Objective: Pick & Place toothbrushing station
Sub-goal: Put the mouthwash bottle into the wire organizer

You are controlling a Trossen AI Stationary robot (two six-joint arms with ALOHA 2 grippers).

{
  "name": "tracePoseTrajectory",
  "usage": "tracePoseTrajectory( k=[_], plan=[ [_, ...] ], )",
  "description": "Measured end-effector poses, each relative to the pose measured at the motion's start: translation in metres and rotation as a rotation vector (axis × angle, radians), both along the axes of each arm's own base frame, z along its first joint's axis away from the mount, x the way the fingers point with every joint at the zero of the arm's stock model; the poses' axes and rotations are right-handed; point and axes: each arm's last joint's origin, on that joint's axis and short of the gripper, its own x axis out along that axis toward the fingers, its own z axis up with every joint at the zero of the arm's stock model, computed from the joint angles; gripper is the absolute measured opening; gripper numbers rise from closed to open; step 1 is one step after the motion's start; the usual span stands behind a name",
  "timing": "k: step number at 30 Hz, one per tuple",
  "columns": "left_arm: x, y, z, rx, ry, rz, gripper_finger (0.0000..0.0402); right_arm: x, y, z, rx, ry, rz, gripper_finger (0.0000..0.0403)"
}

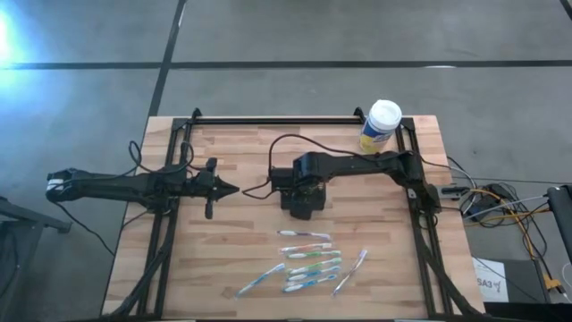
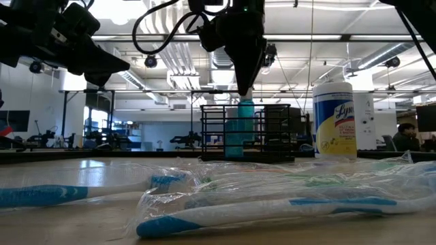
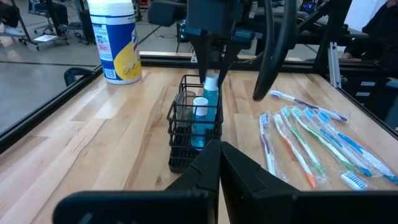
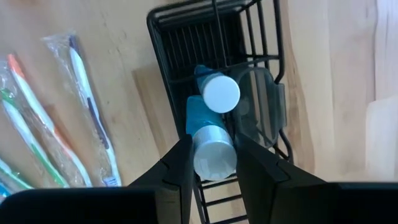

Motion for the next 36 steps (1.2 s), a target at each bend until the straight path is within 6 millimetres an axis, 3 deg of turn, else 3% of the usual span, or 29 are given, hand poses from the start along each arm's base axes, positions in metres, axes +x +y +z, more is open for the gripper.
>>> tracePoseTrajectory(
  k=[24,32,36],
  plan=[
    [0.0,0.0,0.0,-0.004,-0.001,0.0,0.0012,-0.006,-0.004,-0.031,0.061,0.0,0.011,0.0086],
    [0.0,0.0,0.0,-0.004,-0.001,0.0,0.0012,-0.007,-0.01,-0.032,0.069,-0.018,0.015,0.0087],
    [0.0,0.0,0.0,-0.004,-0.001,0.0,0.0012,-0.006,-0.011,-0.03,0.065,-0.028,0.015,0.0106]
  ],
)
